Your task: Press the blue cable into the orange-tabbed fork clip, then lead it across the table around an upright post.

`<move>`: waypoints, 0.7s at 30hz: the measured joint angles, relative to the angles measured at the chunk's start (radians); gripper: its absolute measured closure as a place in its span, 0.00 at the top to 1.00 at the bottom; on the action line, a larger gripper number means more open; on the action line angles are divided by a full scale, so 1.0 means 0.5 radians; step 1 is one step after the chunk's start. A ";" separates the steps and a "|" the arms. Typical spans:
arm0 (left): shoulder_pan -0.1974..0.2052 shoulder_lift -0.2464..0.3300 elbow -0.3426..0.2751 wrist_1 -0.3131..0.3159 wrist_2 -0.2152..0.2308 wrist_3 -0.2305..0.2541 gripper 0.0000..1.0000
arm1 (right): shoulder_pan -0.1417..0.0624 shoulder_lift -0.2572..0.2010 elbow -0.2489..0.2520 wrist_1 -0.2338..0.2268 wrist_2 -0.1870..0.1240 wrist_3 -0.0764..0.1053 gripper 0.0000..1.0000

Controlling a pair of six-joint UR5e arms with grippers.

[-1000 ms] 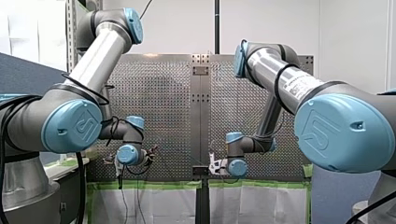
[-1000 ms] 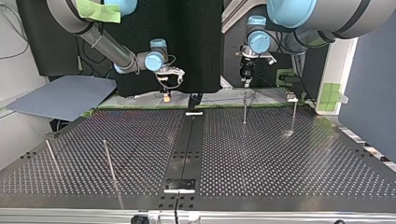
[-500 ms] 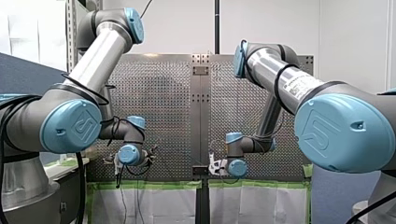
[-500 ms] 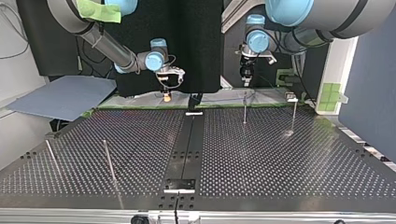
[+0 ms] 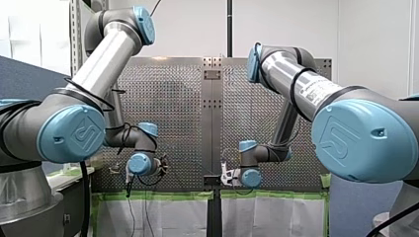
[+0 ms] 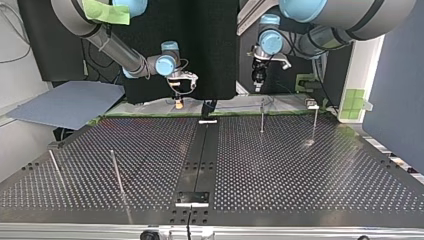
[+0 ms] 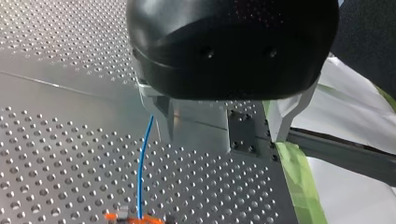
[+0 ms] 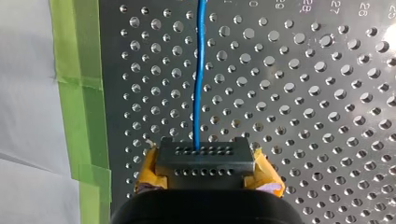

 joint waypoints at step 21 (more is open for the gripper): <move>-0.163 -0.001 0.331 -0.152 -0.154 -0.021 0.99 | 0.005 0.059 -0.024 0.013 -0.016 -0.010 0.00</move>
